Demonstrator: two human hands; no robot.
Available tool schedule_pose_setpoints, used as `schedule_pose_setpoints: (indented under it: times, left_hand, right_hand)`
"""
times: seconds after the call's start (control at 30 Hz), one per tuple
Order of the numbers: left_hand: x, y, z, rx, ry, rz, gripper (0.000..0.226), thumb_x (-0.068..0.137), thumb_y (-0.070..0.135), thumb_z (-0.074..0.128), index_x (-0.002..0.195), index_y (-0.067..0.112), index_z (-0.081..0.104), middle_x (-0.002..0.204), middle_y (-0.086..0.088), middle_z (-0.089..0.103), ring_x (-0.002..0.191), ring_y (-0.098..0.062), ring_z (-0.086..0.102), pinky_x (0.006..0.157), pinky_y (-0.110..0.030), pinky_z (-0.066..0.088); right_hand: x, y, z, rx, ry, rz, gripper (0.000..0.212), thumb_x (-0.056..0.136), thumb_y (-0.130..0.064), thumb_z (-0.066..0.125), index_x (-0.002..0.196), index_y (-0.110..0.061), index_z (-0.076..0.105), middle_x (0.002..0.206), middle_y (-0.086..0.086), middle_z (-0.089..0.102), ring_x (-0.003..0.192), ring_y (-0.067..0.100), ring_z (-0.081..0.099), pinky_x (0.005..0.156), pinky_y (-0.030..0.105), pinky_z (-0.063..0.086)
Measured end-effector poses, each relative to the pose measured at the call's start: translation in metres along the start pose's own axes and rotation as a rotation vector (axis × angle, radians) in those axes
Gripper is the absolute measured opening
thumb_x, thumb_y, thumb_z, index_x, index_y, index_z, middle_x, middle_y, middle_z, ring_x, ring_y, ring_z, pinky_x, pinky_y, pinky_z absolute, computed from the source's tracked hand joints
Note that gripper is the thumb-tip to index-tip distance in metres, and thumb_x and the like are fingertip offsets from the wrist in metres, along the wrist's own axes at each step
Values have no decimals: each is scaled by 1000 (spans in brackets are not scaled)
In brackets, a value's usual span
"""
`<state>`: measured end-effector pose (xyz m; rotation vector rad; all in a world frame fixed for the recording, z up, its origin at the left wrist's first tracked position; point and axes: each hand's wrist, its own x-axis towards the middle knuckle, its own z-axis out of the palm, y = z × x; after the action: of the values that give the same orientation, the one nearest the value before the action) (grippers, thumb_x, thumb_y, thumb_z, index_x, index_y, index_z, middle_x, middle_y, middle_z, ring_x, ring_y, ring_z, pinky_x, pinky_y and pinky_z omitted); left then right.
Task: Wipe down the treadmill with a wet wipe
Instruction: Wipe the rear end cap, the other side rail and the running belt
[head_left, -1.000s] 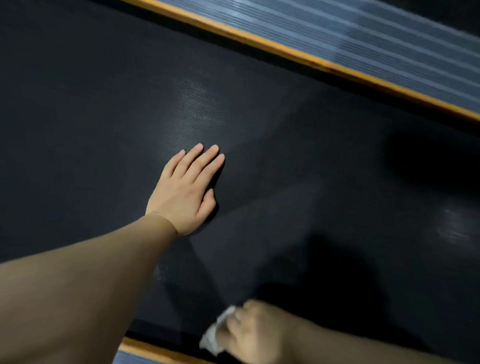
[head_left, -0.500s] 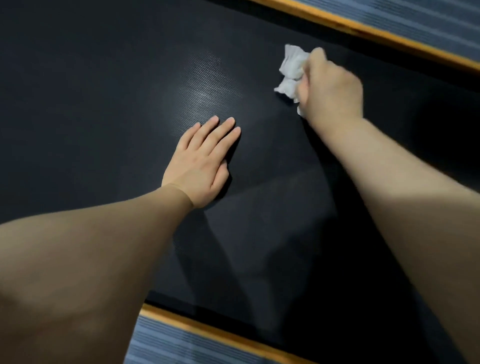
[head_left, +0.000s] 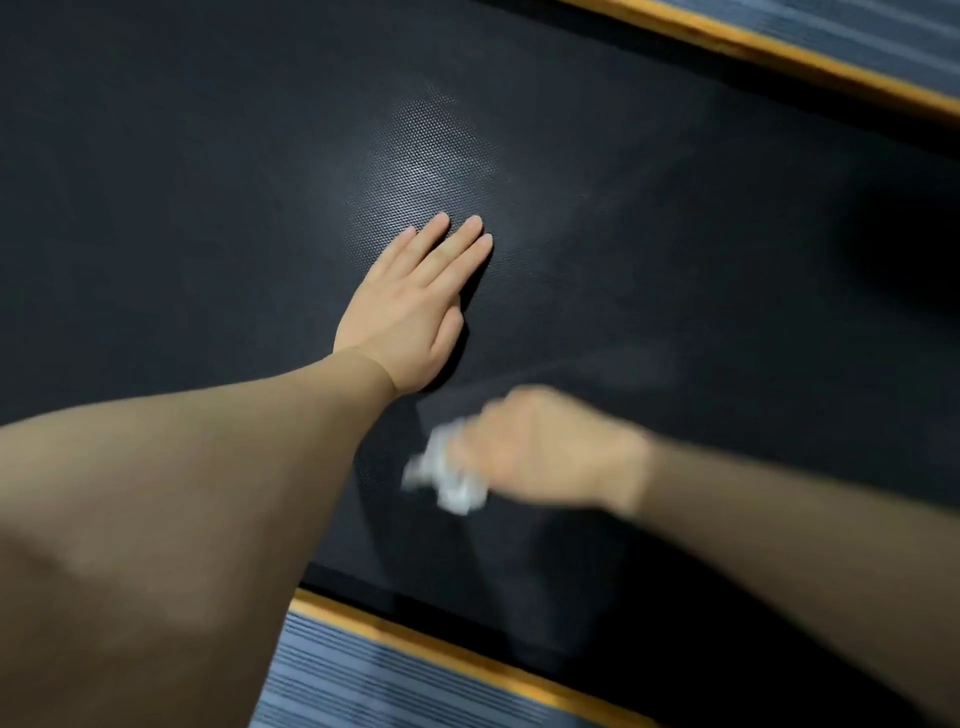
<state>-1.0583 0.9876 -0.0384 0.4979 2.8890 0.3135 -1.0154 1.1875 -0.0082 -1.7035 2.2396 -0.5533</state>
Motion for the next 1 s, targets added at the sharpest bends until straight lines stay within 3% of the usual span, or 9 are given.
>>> schedule_pose_setpoints:
  times: [0.13, 0.2, 0.27, 0.43, 0.6, 0.73, 0.83, 0.9, 1.0]
  left_hand:
    - [0, -1, -1, -13, -4, 8, 67, 88, 24, 30, 155, 18, 30, 163, 0, 25, 152, -26, 17, 124, -42, 9]
    - [-2, -1, -2, -13, -19, 3, 68, 89, 23, 29, 156, 19, 27, 164, 1, 22, 152, -25, 15, 125, -41, 8]
    - [-1, -2, -1, -5, -26, 5, 68, 88, 24, 29, 156, 18, 27, 164, 1, 22, 152, -25, 15, 125, -40, 7]
    - [1, -3, 2, -45, -17, 9, 66, 90, 27, 28, 155, 16, 31, 163, 1, 25, 152, -24, 16, 124, -37, 6]
    - [-2, -2, -1, -36, -23, 9, 67, 89, 25, 23, 155, 16, 30, 163, 0, 24, 152, -26, 16, 125, -37, 5]
    - [-7, -13, -6, -163, -13, 82, 62, 91, 20, 31, 152, 13, 37, 161, -5, 30, 150, -27, 21, 124, -37, 8]
    - [-35, -49, -9, -73, 28, 47, 59, 93, 24, 36, 151, 12, 37, 160, -8, 31, 148, -28, 26, 123, -43, 15]
    - [-62, -79, -14, -16, 72, -108, 60, 96, 34, 34, 152, 14, 34, 161, -7, 29, 149, -28, 25, 123, -45, 12]
    - [-82, -98, -14, -6, 84, -139, 61, 97, 35, 32, 154, 12, 31, 162, -7, 27, 149, -29, 21, 124, -44, 8]
  right_hand:
    - [38, 133, -77, -349, 213, 663, 21, 88, -21, 53, 108, -13, 55, 88, 16, 68, 78, 37, 67, 58, 36, 43]
    - [45, 160, -97, -254, 254, 1053, 32, 96, -26, 47, 123, -10, 46, 109, 19, 65, 98, 39, 62, 68, 39, 39]
    - [62, 153, -79, -271, 258, 1122, 35, 100, -33, 41, 125, -9, 47, 109, 16, 67, 98, 38, 65, 70, 39, 44]
    - [47, 27, 8, -355, 340, 728, 34, 83, -28, 57, 114, -12, 60, 65, 2, 62, 44, 22, 58, 38, 27, 36]
    - [0, -104, 68, -168, -37, 190, 31, 90, -20, 44, 115, -24, 61, 72, 0, 64, 52, 19, 57, 47, 29, 33]
    - [12, -83, 47, -5, -173, -84, 24, 95, -21, 45, 110, -27, 62, 70, 2, 64, 56, 24, 60, 48, 29, 33]
    - [31, -13, 8, -141, 22, 210, 12, 91, -31, 53, 89, -25, 64, 75, -3, 67, 64, 22, 66, 48, 27, 38]
    - [35, 45, -25, -321, 142, 589, 16, 90, -27, 56, 104, -20, 61, 90, 7, 70, 78, 30, 68, 59, 34, 47]
    - [27, 105, -61, -257, 319, 1168, 25, 95, -21, 45, 116, -8, 48, 101, 21, 65, 89, 40, 61, 64, 39, 39]
